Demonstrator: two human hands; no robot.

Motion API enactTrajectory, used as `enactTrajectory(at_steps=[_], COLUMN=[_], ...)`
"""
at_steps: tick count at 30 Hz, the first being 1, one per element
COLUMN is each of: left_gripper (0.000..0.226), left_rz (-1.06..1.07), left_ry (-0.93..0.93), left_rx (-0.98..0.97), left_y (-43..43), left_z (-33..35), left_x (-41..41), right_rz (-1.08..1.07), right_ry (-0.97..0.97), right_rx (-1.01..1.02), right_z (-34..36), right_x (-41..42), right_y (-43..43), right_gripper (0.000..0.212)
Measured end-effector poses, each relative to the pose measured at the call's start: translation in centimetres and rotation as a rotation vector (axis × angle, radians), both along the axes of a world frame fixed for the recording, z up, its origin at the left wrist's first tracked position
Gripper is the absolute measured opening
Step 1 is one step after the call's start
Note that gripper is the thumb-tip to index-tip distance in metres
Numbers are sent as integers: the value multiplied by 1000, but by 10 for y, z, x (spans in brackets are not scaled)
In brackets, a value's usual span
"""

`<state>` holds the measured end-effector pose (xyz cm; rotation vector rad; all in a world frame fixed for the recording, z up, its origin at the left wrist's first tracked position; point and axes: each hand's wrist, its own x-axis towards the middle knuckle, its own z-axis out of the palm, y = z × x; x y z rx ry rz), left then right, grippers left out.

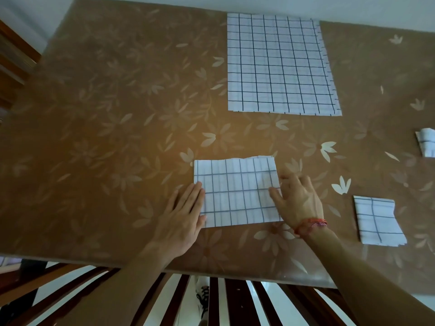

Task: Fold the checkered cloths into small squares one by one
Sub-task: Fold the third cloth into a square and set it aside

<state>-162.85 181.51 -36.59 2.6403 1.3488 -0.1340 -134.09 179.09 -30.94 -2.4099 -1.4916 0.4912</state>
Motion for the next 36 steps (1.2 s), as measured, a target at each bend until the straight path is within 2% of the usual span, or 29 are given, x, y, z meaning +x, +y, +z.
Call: enactTrajectory(at_steps=[2,4,7,9,19,25,30,36], left_gripper=[62,61,62,64,66,67,68,71], left_rz=[-8,-3,-3,-9,9,25,15,62], left_ry=[4,13,10,8,49,82,99,75], left_rx=[0,9,17,12,32,35,16,-27], left_y=[0,0,-1,-1,-2,-4,-3,-1], left_z=[0,1,0,-2,-2,1,6,17], left_x=[0,1,0,-1,2,3,5,11], right_rz=[277,524,811,888,818,727,555,487], right_ry=[-108,-138,-192,-208,-196,-265,-314,-264], right_rx=[140,175,84,29,-146,-204,-259,-259], right_z=[0,-6,-23,-33,-45,-39,-40,-39], right_x=[-21,-54,-98,-115,-126,-72,-20,-24], right_y=[-8,-24,-52,-63,-67,-84,-104,-104], right_gripper=[43,53,69,75,85,87,86,86])
